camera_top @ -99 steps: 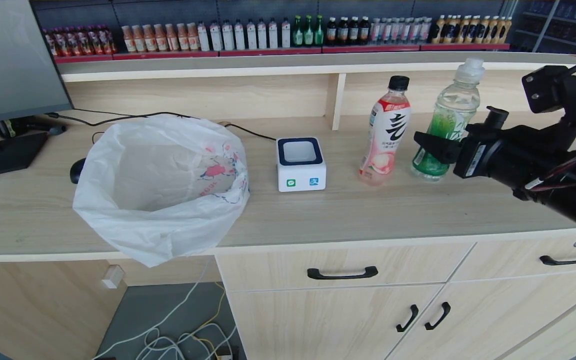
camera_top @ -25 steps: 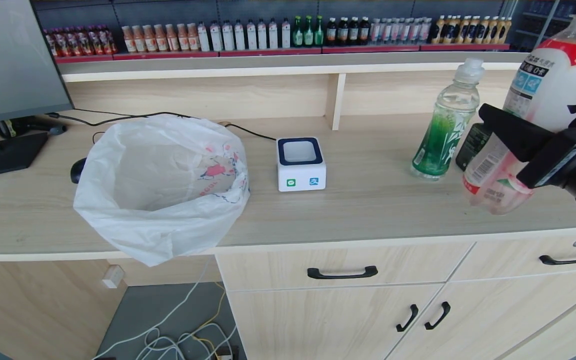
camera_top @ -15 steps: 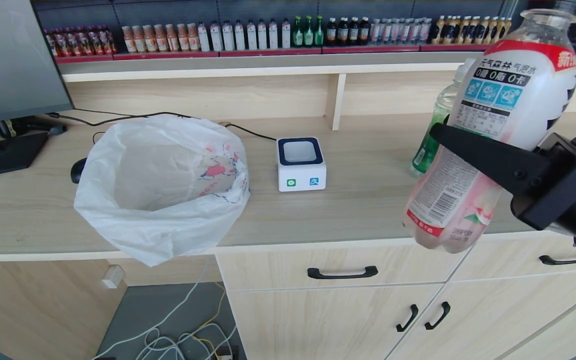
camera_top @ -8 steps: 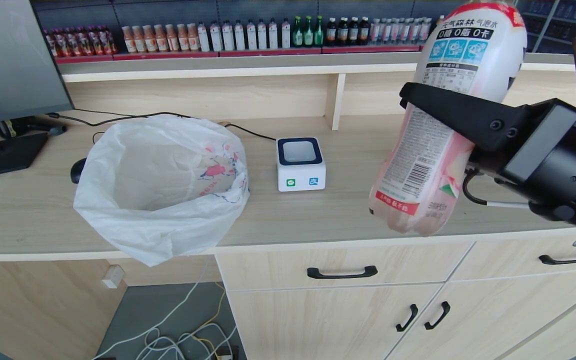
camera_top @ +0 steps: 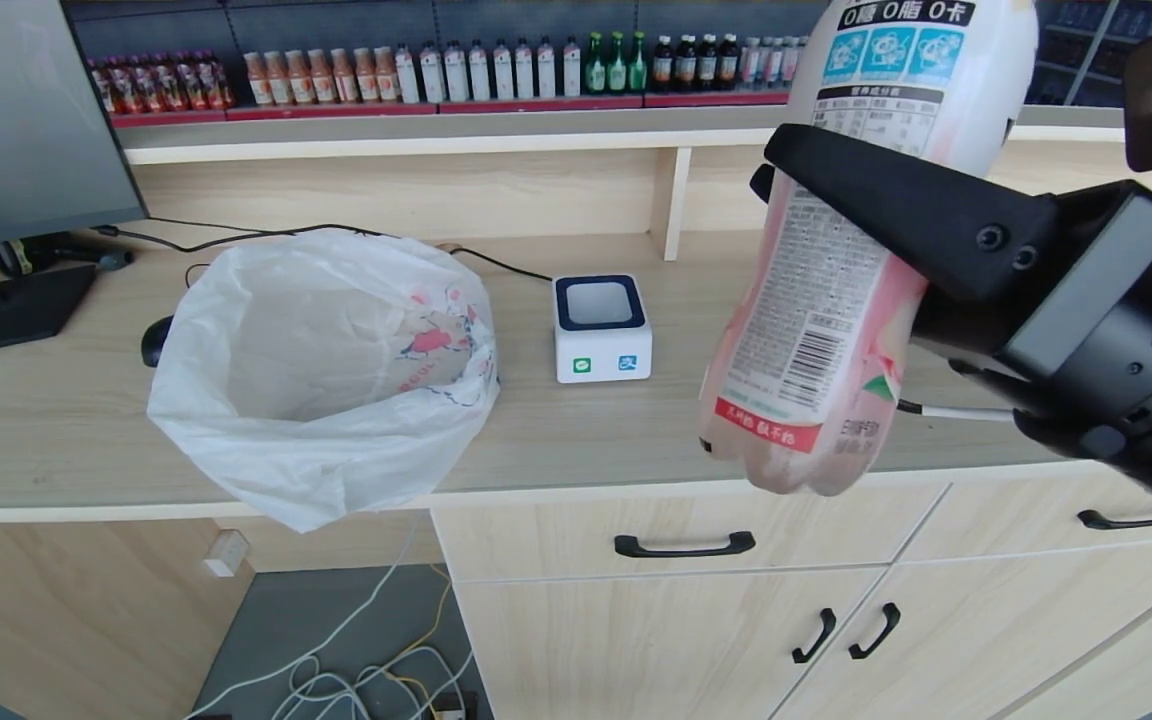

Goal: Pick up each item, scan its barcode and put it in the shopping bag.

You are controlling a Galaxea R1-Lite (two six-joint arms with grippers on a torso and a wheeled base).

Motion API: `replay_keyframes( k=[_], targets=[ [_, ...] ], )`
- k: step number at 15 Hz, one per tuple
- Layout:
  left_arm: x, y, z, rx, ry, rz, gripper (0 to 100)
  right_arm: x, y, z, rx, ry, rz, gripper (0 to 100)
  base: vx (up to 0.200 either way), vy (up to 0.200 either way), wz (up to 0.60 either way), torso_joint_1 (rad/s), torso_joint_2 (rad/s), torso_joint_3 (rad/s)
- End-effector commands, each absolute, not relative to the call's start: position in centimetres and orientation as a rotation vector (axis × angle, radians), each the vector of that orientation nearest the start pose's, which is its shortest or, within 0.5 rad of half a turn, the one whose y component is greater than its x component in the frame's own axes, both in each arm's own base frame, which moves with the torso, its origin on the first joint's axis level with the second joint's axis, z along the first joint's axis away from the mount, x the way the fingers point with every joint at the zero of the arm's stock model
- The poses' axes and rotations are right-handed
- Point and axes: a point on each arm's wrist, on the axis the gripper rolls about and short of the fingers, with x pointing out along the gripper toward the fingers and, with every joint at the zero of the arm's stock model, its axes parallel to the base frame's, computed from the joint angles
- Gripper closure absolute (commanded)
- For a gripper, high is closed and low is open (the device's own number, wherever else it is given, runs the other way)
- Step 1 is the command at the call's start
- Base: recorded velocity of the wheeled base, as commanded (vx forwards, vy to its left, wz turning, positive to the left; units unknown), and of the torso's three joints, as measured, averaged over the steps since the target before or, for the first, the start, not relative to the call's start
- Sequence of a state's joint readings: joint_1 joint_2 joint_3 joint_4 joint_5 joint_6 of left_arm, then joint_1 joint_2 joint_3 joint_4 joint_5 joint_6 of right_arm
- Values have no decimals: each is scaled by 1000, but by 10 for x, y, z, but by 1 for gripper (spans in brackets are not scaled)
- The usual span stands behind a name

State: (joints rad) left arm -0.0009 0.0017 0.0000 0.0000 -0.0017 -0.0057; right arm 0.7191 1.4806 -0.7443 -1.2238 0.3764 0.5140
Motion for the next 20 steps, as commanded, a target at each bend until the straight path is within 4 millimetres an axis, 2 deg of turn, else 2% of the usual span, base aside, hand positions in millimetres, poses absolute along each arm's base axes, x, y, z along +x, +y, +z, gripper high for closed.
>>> replay_keyframes(
  k=[1,6,20],
  targets=[
    [-23,0,76,-6,2,-3,0,169,172,280,548,-221,1224,100,0,0,0,0,0,0],
    [-23,0,76,-6,2,-3,0,158,180,281,559,-241,1282,100,0,0,0,0,0,0],
    [-23,0,76,-6,2,-3,0,158,187,277,555,-219,1297,100,0,0,0,0,0,0]
  ],
)
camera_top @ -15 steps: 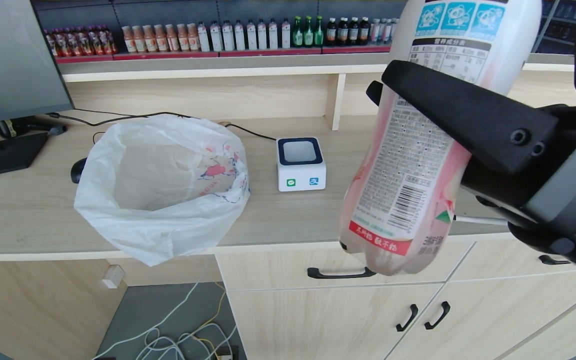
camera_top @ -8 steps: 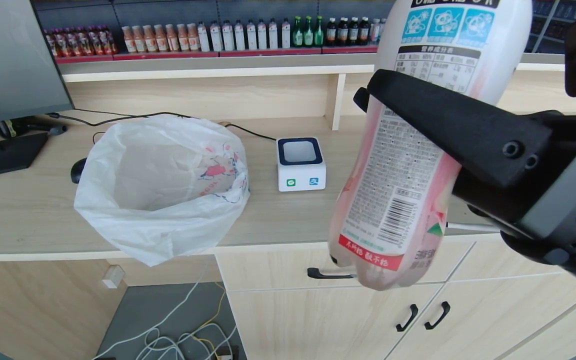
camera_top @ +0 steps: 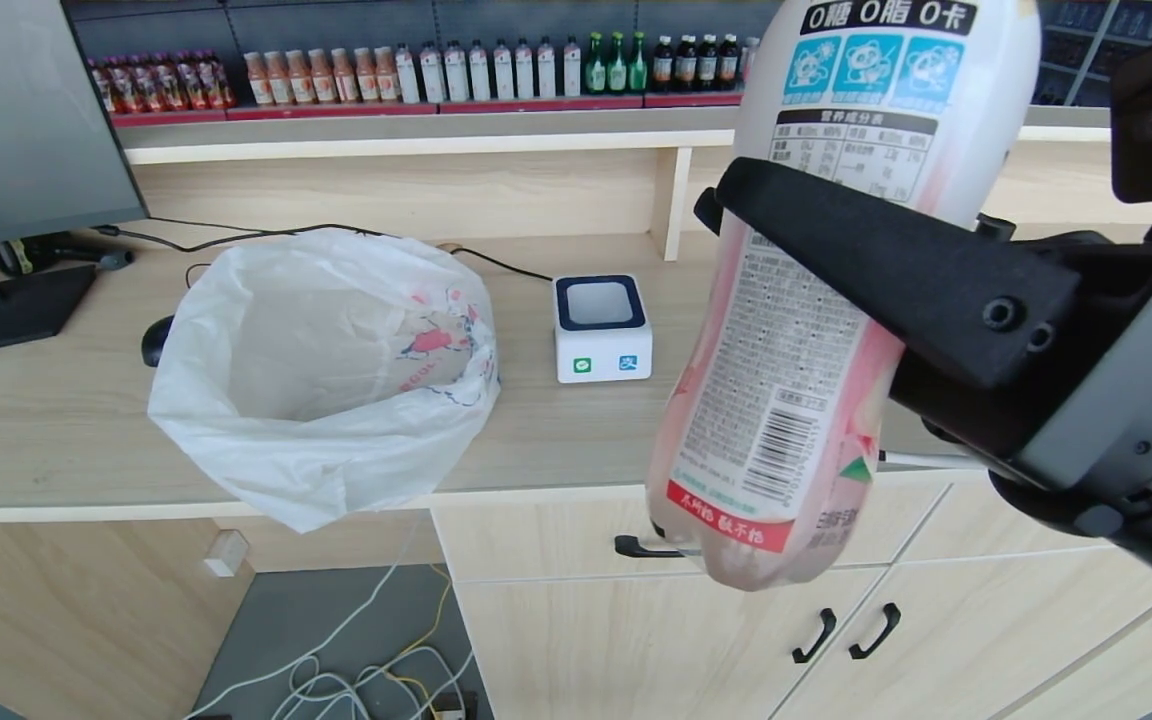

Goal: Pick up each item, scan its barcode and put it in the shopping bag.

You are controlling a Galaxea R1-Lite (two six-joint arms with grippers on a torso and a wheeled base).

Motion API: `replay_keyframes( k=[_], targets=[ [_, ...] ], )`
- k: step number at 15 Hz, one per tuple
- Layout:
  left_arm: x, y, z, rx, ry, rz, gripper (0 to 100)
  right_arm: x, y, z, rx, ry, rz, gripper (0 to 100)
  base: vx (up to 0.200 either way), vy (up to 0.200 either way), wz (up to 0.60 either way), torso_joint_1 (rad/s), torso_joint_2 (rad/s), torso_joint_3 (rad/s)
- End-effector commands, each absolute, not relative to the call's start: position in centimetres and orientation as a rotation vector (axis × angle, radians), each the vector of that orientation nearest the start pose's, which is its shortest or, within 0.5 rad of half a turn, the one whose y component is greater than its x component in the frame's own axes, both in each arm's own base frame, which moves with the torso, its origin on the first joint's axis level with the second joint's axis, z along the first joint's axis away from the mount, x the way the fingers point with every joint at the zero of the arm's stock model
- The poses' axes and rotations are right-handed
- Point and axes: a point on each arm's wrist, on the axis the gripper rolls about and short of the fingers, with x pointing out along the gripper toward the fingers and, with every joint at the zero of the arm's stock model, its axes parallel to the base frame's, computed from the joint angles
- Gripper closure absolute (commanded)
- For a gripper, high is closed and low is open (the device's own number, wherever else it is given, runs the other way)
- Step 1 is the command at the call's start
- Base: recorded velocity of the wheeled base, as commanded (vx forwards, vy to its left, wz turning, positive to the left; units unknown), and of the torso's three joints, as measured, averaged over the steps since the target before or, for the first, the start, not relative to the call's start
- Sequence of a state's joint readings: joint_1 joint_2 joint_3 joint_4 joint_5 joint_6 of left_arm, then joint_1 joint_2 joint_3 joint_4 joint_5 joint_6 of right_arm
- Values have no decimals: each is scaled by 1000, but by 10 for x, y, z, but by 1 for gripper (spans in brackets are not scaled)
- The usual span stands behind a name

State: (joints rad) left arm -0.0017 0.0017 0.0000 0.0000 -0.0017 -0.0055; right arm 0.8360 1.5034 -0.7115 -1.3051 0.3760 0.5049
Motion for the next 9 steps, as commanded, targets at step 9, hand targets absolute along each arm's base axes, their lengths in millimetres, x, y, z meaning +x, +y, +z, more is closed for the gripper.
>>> replay_keyframes(
  k=[9],
  targets=[
    [-23,0,76,-6,2,-3,0,162,189,273,501,-243,1277,100,0,0,0,0,0,0]
  ],
)
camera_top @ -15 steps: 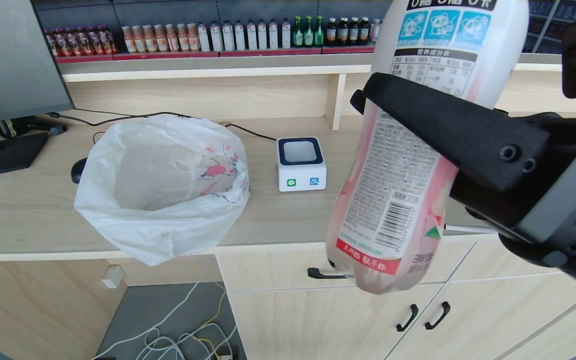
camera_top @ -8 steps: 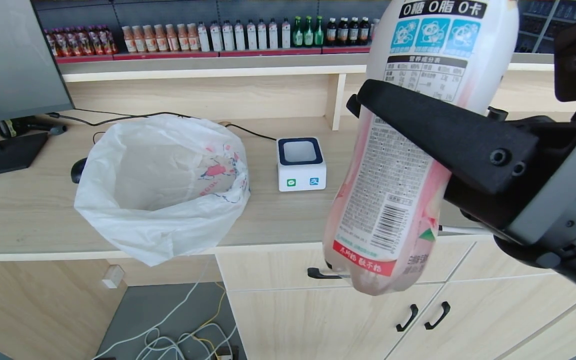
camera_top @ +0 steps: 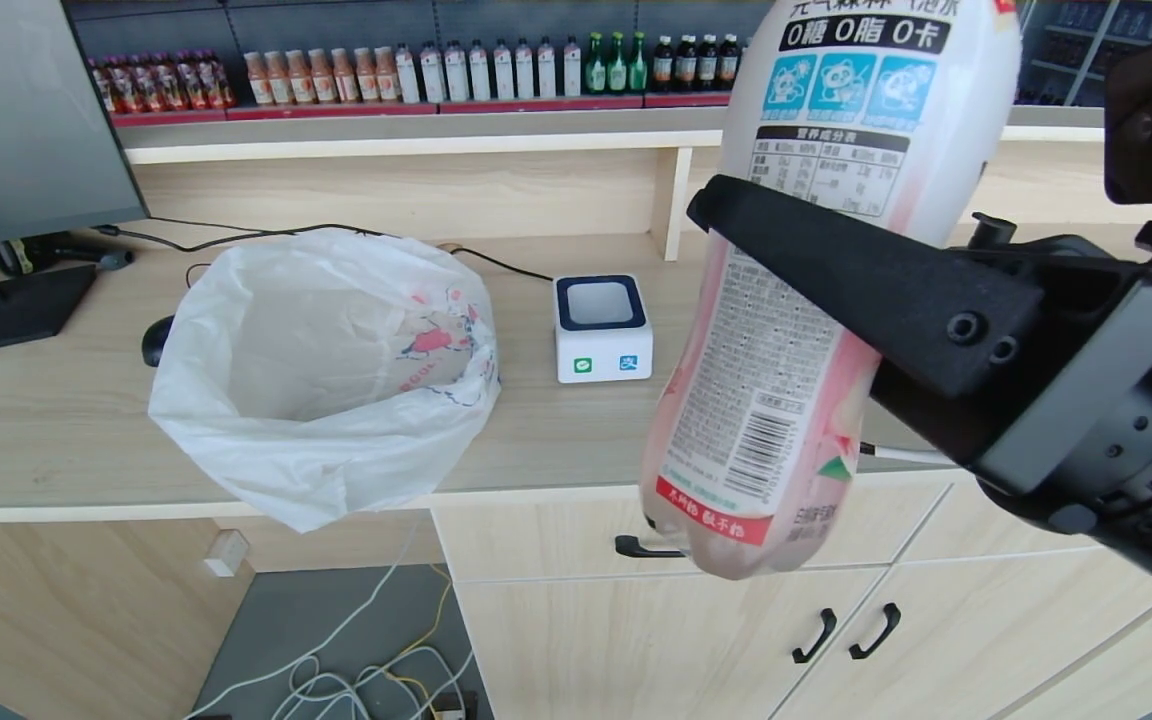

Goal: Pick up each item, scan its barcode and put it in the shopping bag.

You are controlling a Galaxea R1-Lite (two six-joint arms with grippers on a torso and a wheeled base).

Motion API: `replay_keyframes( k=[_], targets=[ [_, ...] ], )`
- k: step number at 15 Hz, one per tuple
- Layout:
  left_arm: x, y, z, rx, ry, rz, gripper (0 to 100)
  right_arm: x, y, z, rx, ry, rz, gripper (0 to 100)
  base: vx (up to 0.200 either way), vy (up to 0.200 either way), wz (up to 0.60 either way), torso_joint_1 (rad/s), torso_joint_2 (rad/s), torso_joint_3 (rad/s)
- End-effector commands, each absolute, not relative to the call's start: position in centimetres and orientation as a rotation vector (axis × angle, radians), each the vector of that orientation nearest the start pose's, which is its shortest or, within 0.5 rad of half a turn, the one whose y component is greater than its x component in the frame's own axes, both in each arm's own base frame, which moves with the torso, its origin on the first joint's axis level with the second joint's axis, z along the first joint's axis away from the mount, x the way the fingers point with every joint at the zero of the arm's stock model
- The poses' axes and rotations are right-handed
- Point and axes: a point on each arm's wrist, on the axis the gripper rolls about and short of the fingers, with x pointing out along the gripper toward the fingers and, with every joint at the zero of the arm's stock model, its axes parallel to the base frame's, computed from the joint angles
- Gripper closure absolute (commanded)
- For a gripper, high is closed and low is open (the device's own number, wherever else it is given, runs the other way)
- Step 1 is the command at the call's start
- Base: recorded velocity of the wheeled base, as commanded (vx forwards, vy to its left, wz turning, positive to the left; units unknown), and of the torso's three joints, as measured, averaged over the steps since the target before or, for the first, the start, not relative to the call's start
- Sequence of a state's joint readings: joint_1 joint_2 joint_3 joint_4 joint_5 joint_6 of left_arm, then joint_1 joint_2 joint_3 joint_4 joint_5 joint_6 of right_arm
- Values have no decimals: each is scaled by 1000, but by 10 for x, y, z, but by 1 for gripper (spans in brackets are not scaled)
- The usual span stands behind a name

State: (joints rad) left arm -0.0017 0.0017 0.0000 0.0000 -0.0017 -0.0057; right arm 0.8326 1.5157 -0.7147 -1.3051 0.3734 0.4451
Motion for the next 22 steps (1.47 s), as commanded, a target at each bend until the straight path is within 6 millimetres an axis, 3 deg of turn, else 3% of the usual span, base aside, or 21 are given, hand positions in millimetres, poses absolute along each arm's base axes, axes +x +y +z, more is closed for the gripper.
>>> replay_keyframes(
  k=[1,6,9,12,17,22],
  targets=[
    [-23,0,76,-6,2,-3,0,162,189,271,490,-242,1268,100,0,0,0,0,0,0],
    [-23,0,76,-6,2,-3,0,169,179,254,384,-250,1179,100,0,0,0,0,0,0],
    [-23,0,76,-6,2,-3,0,184,159,251,283,-303,1055,100,0,0,0,0,0,0],
    [-23,0,76,-6,2,-3,0,185,145,247,252,-322,912,100,0,0,0,0,0,0],
    [-23,0,76,-6,2,-3,0,190,139,249,187,-370,563,100,0,0,0,0,0,0],
    [-23,0,76,-6,2,-3,0,187,135,245,1,-405,503,100,0,0,0,0,0,0]
  ],
)
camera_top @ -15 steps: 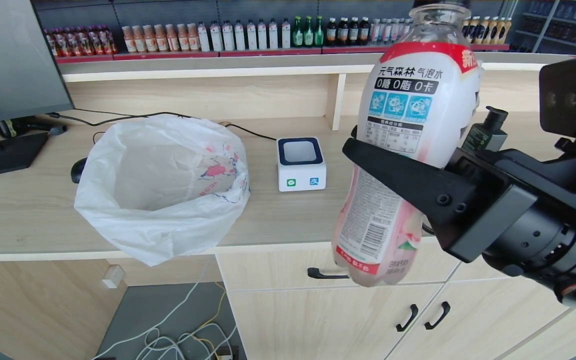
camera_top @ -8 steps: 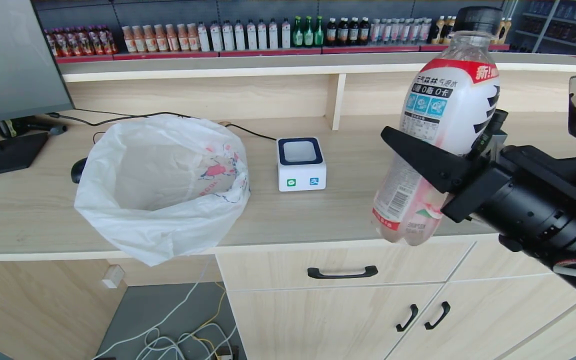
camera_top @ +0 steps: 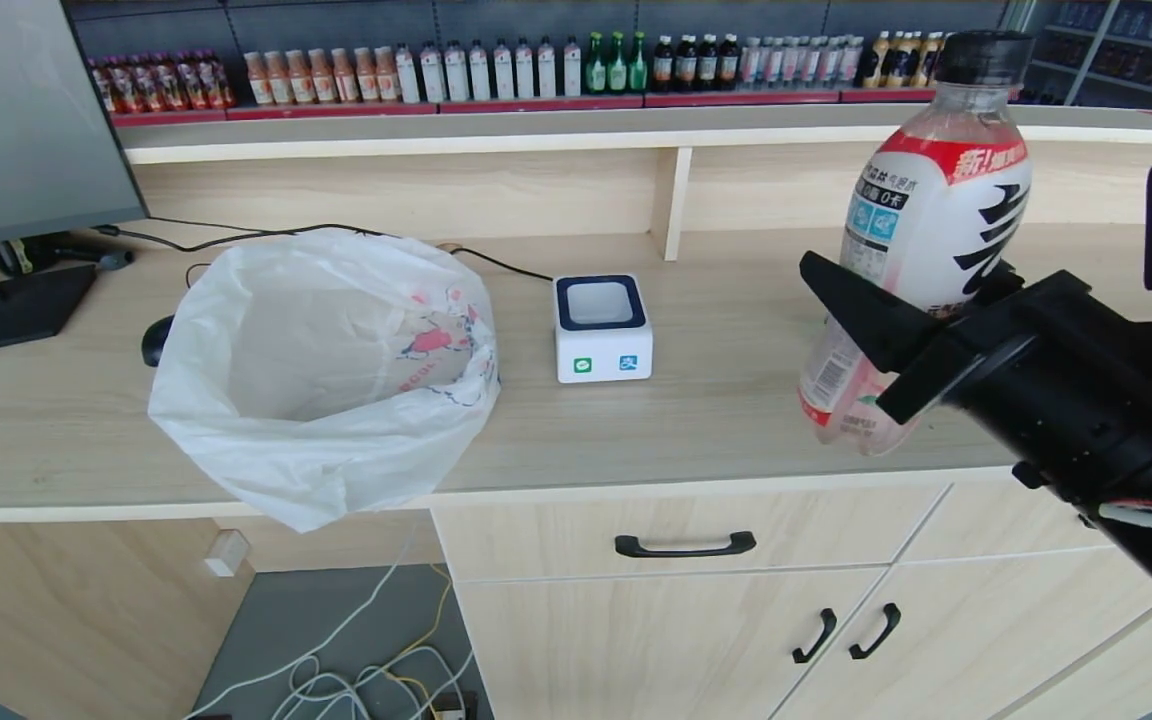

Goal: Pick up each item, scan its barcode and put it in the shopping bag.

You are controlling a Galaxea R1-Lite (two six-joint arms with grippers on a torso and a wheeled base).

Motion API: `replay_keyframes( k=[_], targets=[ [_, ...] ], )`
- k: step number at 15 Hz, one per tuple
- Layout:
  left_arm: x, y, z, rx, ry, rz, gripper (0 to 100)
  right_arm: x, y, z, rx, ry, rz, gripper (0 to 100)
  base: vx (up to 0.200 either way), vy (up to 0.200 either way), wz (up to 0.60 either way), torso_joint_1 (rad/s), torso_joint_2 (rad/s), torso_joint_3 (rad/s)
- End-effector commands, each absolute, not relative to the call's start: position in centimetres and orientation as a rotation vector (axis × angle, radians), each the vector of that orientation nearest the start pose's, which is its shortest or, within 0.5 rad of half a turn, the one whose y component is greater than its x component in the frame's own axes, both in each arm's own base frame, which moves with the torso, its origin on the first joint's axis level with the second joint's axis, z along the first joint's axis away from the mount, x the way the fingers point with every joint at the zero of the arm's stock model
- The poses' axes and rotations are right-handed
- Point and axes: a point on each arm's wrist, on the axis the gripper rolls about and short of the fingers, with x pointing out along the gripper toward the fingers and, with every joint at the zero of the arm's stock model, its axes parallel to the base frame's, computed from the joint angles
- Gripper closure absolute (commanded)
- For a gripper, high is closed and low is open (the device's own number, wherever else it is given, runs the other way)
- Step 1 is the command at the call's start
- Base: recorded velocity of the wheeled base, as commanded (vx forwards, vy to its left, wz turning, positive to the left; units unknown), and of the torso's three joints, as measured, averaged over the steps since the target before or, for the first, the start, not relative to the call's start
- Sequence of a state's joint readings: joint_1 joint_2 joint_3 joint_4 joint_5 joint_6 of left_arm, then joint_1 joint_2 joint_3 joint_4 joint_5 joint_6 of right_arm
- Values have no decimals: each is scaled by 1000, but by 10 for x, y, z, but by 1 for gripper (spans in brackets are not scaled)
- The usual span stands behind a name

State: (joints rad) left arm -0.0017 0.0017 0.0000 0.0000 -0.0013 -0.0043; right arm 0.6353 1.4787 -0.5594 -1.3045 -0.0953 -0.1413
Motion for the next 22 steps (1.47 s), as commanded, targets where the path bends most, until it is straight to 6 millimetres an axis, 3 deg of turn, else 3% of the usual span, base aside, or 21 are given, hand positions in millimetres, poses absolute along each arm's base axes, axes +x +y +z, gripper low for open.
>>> replay_keyframes(
  k=[1,5,11,17,22],
  targets=[
    [-23,0,76,-6,2,-3,0,185,133,248,-11,-417,462,100,0,0,0,0,0,0],
    [-23,0,76,-6,2,-3,0,186,131,254,0,-421,360,100,0,0,0,0,0,0],
    [-23,0,76,-5,2,-3,0,195,138,235,16,-342,388,100,0,0,0,0,0,0],
    [-23,0,76,-6,2,-2,0,213,152,214,54,-256,440,100,0,200,0,4,1,2],
    [-23,0,76,-6,2,-3,0,217,150,217,91,-271,425,100,0,160,0,-2,3,1]
  ],
)
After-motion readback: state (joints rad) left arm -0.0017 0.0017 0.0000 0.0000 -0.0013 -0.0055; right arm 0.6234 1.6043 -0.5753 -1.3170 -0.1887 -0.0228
